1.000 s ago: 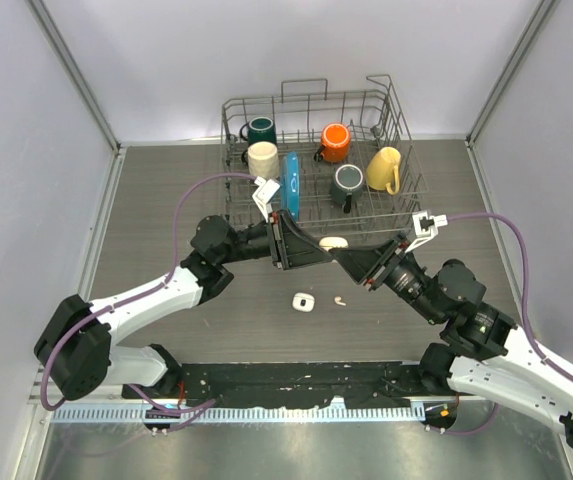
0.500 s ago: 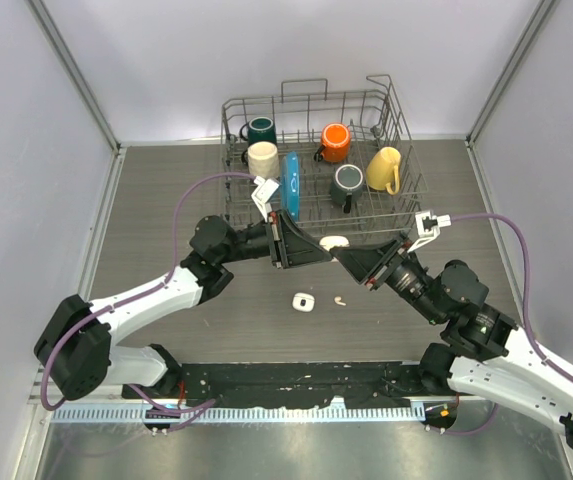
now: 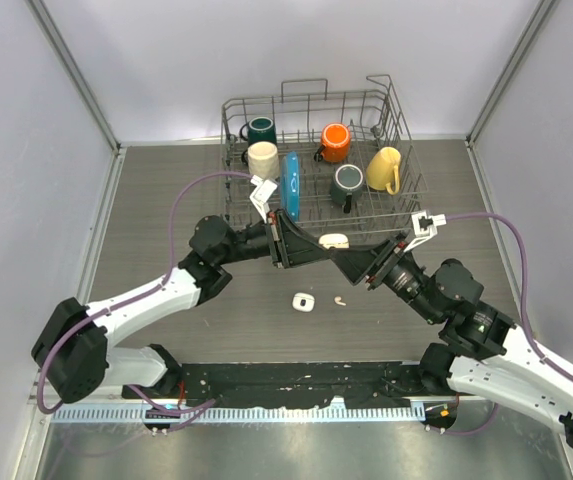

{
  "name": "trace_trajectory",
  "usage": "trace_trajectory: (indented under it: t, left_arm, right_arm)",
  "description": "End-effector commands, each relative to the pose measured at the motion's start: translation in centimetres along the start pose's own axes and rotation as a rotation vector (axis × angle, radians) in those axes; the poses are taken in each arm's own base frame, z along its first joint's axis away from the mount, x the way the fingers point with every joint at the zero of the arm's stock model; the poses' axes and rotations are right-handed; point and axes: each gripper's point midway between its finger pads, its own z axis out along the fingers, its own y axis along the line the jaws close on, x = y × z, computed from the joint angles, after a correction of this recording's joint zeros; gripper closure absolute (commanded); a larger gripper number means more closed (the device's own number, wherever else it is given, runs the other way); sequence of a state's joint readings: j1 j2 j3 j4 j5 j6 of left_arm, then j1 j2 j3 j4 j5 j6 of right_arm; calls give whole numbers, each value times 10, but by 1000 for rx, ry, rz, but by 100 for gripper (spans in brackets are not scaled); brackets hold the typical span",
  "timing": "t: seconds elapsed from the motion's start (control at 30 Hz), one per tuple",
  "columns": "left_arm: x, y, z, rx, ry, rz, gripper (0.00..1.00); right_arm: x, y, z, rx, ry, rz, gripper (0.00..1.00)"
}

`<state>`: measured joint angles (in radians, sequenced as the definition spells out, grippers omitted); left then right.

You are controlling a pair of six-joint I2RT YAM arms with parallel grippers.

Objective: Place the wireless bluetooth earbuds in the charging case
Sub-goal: Pick up the charging case at the center of the board.

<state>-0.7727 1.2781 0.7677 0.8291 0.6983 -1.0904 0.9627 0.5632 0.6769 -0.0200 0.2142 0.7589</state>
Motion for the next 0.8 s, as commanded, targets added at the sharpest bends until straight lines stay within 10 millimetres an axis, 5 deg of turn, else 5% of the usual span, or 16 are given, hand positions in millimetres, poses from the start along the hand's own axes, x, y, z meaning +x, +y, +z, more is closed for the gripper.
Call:
trace_trajectory:
  t: [0.0,0.13,0.33,0.5,0.77]
  left_arm:
    - [-11,-3,-2,-37,-40,123,100]
    - [-13,3,-7,-96,-41,186,100]
    - [-14,24,-25,-246,-41,352,100]
    - [-20,17,-41,-290,-82,531,100]
    - [-15,18,-50,-355,-54,712,100]
  right_arm:
    - [-12,10,-1,0,-11,3,32]
    - [-20,15,-3,0,-28,14,22]
    - [-32,19,-7,27,-48,70,20]
    - [-34,0,-10,223,-15,154,19]
    - [-35,10,-8,243,14,274,19]
